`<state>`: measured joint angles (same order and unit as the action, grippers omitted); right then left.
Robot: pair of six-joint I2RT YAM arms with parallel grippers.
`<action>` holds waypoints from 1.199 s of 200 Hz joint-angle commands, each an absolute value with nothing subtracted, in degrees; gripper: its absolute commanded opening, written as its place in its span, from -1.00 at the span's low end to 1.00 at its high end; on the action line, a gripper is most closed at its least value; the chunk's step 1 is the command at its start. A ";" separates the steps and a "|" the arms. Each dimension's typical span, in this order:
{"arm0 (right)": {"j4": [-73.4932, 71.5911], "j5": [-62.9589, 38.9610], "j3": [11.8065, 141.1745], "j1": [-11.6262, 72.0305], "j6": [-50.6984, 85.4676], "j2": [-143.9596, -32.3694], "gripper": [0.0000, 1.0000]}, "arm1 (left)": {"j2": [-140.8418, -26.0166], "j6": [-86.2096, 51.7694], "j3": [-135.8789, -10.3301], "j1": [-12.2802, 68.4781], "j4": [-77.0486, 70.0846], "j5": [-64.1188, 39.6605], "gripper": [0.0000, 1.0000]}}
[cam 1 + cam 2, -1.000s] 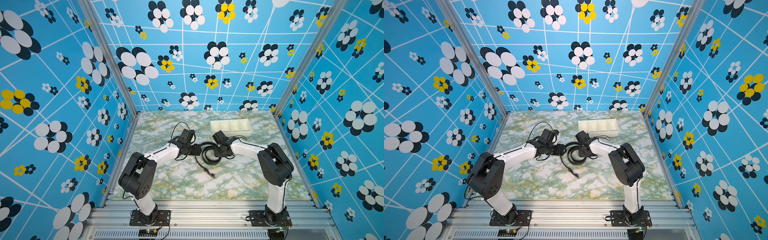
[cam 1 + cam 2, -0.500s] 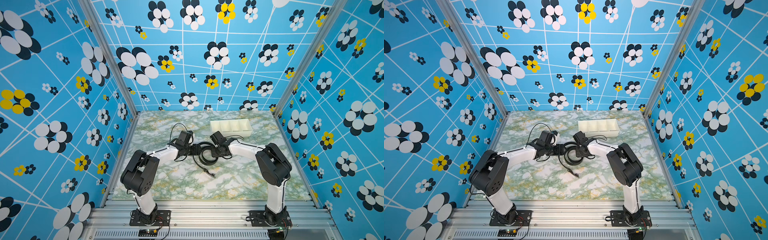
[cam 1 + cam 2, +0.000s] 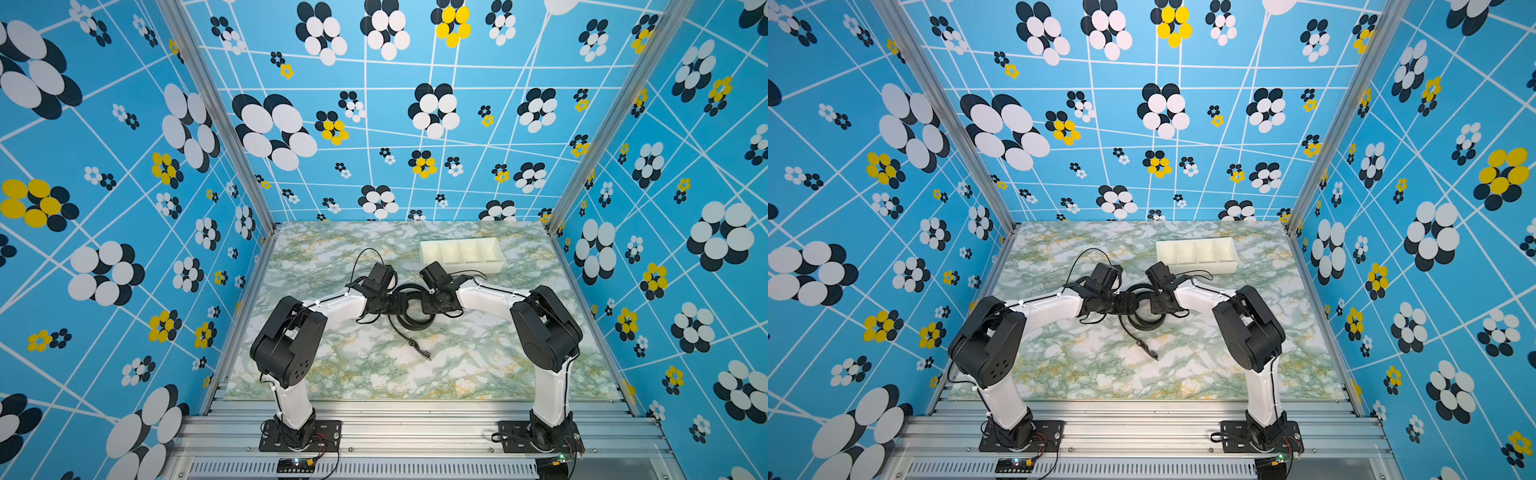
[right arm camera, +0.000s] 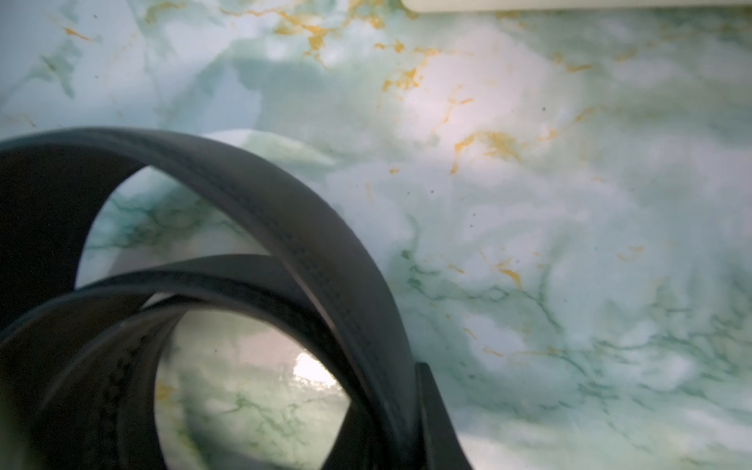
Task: Place the belts into the storage roll
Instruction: Roll the belt at the center of the board.
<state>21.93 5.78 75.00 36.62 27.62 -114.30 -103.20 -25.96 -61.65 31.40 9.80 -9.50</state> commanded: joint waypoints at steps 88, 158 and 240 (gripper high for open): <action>26.99 0.66 73.95 38.05 28.39 -118.49 -1.00 | -110.56 -28.75 -69.18 33.35 23.58 -1.05 -0.33; 25.32 -0.53 71.59 38.14 27.86 -115.67 -0.47 | -114.21 -27.58 -75.13 33.89 31.59 1.45 -0.85; 15.42 6.04 58.16 37.56 21.32 -96.98 0.34 | -114.74 -25.81 -76.37 33.18 33.91 1.89 -0.88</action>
